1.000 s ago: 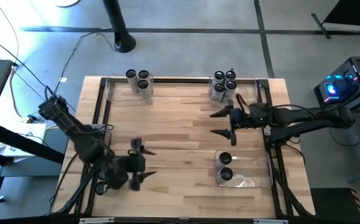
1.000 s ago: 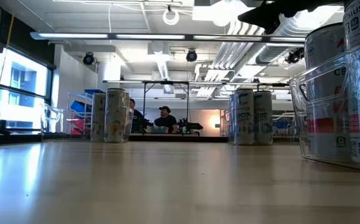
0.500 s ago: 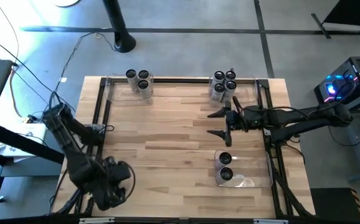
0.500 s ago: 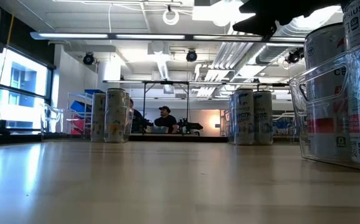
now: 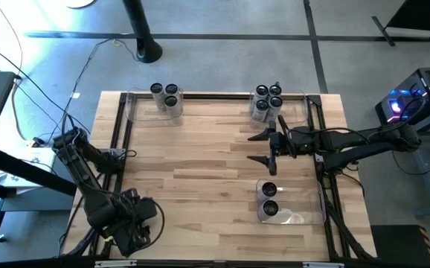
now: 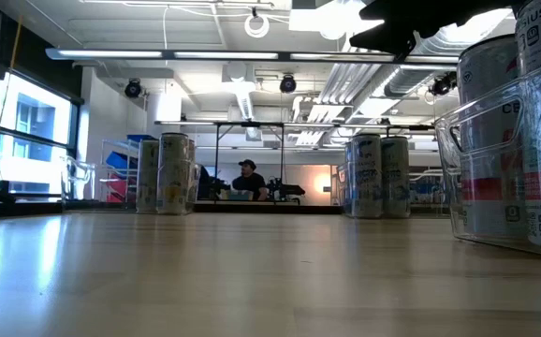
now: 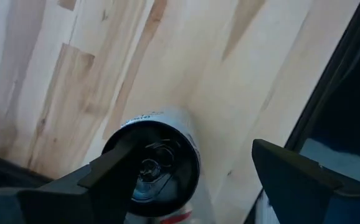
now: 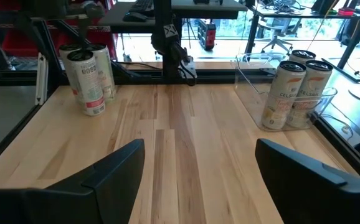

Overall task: Sort soda cans
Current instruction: Put the white-pink soda can into the bottom right transparent bin

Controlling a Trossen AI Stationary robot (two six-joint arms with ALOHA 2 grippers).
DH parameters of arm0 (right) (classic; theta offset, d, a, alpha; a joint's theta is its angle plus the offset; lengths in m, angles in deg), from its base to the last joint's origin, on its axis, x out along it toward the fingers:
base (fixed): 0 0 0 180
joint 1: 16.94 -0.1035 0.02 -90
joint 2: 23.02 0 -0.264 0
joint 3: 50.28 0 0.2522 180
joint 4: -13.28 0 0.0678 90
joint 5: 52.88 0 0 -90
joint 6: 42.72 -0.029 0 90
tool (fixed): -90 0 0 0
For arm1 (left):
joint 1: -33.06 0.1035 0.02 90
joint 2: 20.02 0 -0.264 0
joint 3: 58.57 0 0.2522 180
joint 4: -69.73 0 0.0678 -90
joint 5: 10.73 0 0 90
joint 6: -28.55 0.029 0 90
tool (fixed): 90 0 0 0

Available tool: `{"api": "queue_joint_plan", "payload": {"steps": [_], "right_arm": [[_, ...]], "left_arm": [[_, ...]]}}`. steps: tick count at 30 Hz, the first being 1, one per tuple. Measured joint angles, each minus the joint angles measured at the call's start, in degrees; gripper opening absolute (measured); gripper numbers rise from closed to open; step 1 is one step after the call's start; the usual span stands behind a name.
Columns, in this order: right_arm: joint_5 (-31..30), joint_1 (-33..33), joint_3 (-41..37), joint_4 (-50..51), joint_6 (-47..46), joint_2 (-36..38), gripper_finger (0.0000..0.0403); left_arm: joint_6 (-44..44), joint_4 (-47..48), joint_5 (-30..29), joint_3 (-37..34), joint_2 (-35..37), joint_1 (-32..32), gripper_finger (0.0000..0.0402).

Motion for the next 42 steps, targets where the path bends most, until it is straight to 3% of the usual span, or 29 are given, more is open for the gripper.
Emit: {"api": "queue_joint_plan", "payload": {"steps": [5, 15, 25, 29, 33, 38, 42], "right_arm": [[0.0, 0.0, 0.0, 0.0, 0.0, 0.0, 0.0302], [0.0, 0.0, 0.0, 0.0, 0.0, 0.0, 0.0302], [0.0, 0.0, 0.0, 0.4, 0.0, 0.0, 0.0302], [0.0, 0.0, 0.0, 0.5, -0.2, 0.0, 0.0302], [0.0, -0.1, 0.0, 0.7, -0.5, 0.0, 0.0302], [0.0, -1.5, 0.0, 0.9, -1.3, 0.0, 0.0302], [0.0, -3.4, 0.0, 1.2, -1.6, 0.0, 0.0302]], "left_arm": [[0.2, 0.0, -5.1, 2.5, 0.0, -0.1, 0.03], [-0.9, 8.9, -1.0, 2.5, -2.5, -1.6, 0.03], [1.1, 8.4, -0.5, 2.5, -5.8, -1.9, 0.03], [1.1, 7.2, -0.4, 2.5, -5.8, -1.3, 0.028], [1.7, 6.5, 1.0, 2.5, -5.7, 0.7, 0.0244], [4.3, 3.8, 0.8, 2.7, -5.5, 5.7, 0.0243], [7.9, 1.6, -4.0, 3.9, -6.0, 12.5, 0.0243]]}}
